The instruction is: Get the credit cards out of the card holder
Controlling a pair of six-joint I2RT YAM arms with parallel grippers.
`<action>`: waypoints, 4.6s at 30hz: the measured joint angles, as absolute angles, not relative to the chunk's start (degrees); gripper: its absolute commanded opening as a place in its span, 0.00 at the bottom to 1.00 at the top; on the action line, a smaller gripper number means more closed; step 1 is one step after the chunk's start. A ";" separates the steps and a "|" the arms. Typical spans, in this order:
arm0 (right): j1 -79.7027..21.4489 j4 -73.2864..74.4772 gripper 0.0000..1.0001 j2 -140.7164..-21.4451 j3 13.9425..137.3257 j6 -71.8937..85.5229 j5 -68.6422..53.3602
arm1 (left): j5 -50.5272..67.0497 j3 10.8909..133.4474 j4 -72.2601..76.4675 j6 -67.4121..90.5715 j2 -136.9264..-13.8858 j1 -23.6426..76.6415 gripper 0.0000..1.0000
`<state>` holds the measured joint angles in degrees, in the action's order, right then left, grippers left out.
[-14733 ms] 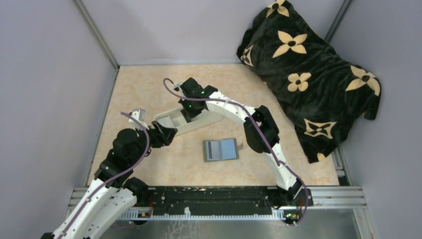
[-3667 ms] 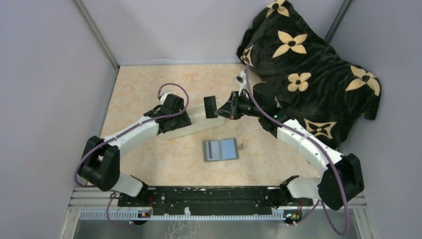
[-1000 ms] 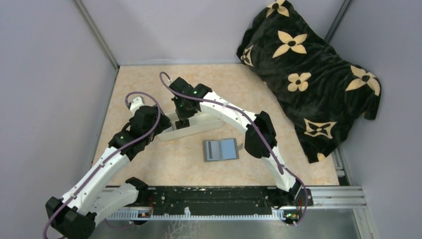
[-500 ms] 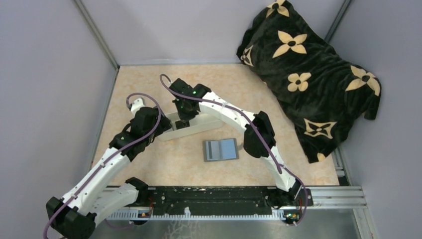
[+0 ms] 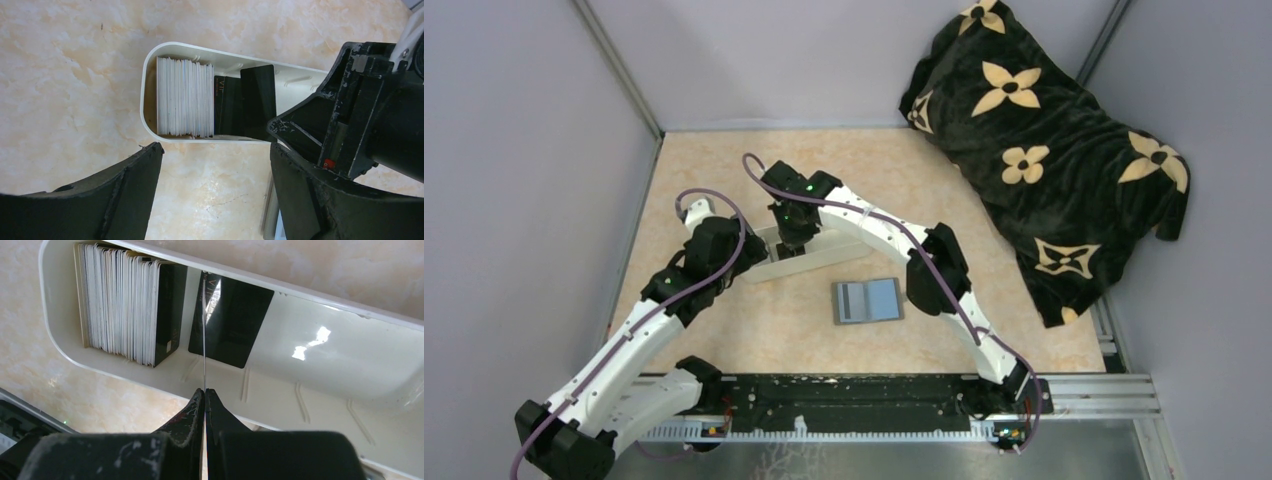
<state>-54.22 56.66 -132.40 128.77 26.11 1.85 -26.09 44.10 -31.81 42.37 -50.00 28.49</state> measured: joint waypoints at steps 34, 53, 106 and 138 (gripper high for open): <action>-56.27 55.29 0.00 -139.35 132.86 25.93 1.93 | -25.87 42.59 -32.25 41.50 -49.39 28.45 0.85; -58.30 53.49 0.24 -139.35 132.86 25.02 2.13 | -25.23 42.13 -32.62 41.30 -49.28 28.34 0.85; -51.68 8.62 0.34 -75.20 53.60 28.97 17.76 | 1.87 42.98 -18.72 37.39 -51.11 29.91 0.83; -65.52 24.49 0.57 -98.43 58.70 42.41 25.26 | -3.64 31.81 -22.57 43.94 -42.70 41.65 0.81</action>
